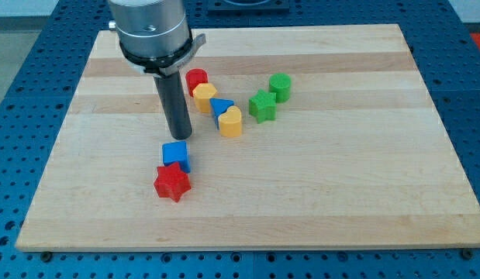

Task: Adjust the yellow heart at the center of the board

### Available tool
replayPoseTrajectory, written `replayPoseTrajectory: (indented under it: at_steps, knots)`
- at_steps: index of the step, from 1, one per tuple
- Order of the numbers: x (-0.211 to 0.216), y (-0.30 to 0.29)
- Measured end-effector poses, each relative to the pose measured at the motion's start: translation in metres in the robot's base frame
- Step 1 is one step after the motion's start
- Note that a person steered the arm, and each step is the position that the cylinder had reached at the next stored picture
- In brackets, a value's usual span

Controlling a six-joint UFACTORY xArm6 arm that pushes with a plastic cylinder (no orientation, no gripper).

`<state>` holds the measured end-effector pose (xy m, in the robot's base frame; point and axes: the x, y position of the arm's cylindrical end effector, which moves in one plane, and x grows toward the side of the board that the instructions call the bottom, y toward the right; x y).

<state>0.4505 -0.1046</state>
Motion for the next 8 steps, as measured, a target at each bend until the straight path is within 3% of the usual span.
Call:
replayPoseTrajectory:
  at_steps: [8]
  knots:
    - [0.006,0.058]
